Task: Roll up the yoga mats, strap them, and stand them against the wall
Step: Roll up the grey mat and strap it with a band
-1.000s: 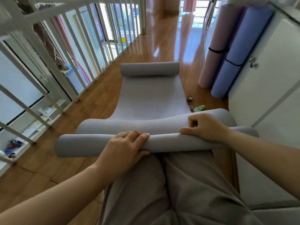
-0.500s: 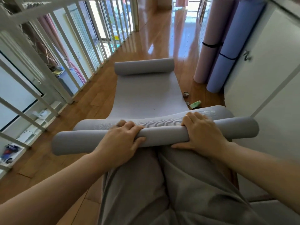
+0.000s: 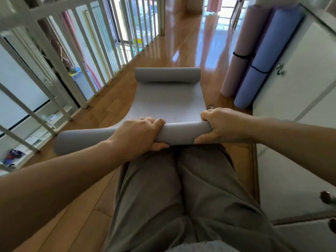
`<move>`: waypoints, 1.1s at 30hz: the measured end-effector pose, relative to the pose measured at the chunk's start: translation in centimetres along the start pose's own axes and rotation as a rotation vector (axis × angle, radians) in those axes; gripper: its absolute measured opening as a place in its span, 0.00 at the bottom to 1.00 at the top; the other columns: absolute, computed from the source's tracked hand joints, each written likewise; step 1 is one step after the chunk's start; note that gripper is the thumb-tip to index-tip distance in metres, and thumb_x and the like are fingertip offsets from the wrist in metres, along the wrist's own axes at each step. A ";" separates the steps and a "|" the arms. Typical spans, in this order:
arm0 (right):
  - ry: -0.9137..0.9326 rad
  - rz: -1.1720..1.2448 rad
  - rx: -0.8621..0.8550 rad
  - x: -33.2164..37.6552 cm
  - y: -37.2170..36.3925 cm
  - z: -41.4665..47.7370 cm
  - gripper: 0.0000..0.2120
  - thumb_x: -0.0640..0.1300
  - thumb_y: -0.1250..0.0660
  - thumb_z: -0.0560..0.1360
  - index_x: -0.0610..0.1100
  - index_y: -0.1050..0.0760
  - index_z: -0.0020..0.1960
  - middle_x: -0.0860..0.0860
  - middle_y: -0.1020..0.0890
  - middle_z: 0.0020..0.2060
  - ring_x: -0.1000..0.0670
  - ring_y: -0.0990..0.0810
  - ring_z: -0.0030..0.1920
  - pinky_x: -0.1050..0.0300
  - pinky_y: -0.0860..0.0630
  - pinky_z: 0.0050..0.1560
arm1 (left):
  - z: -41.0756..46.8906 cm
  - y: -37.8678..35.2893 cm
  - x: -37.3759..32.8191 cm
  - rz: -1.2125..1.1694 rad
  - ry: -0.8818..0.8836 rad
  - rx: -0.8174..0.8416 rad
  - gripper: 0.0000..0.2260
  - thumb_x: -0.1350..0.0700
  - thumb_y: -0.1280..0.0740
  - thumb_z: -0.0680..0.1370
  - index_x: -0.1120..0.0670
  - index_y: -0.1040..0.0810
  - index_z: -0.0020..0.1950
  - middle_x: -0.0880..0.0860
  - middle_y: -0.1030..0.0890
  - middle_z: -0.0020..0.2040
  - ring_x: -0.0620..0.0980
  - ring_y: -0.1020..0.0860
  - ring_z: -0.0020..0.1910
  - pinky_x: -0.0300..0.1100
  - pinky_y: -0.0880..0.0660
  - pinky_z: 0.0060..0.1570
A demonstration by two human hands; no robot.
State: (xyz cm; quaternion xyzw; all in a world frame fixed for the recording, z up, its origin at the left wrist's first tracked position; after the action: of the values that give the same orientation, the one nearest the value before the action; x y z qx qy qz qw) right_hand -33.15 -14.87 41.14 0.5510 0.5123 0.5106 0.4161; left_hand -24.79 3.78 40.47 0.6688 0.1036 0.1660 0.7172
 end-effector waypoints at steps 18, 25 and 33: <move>0.042 0.138 -0.028 1.6 -6.1 -4.2 0.28 0.78 0.54 0.65 0.55 0.39 0.47 0.61 0.35 0.42 0.57 0.35 0.43 0.60 0.40 0.47 | -4.7 -3.7 -3.6 -0.181 -0.015 0.381 0.29 0.31 0.49 0.75 0.45 0.37 0.71 0.48 0.38 0.58 0.48 0.38 0.59 0.46 0.40 0.65; -0.079 0.173 0.078 -0.6 -6.3 -0.8 0.37 0.81 0.54 0.57 0.54 0.39 0.50 0.54 0.36 0.50 0.52 0.36 0.51 0.55 0.40 0.56 | -4.4 -2.8 -3.5 -0.167 -0.009 0.028 0.18 0.40 0.48 0.78 0.49 0.32 0.61 0.52 0.24 0.52 0.54 0.25 0.49 0.51 0.25 0.50; -0.129 0.172 0.029 -0.6 -4.6 0.9 0.29 0.76 0.45 0.64 0.52 0.33 0.50 0.55 0.31 0.48 0.53 0.34 0.50 0.56 0.39 0.54 | -3.4 -3.7 -3.2 -0.118 0.115 0.081 0.25 0.41 0.55 0.78 0.52 0.27 0.62 0.52 0.23 0.56 0.55 0.24 0.52 0.51 0.26 0.47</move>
State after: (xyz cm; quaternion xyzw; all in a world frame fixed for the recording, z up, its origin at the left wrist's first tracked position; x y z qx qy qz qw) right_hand -32.90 -14.87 36.43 0.6308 0.4425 0.5004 0.3948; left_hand -28.65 5.55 36.30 0.6793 0.1905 0.1571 0.6910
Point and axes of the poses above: each hand's wrist, its own z-axis towards the middle knuckle, its own y-axis out of the back of the hand, x = y × z, the point moved 5 cm from there along z, towards the middle knuckle
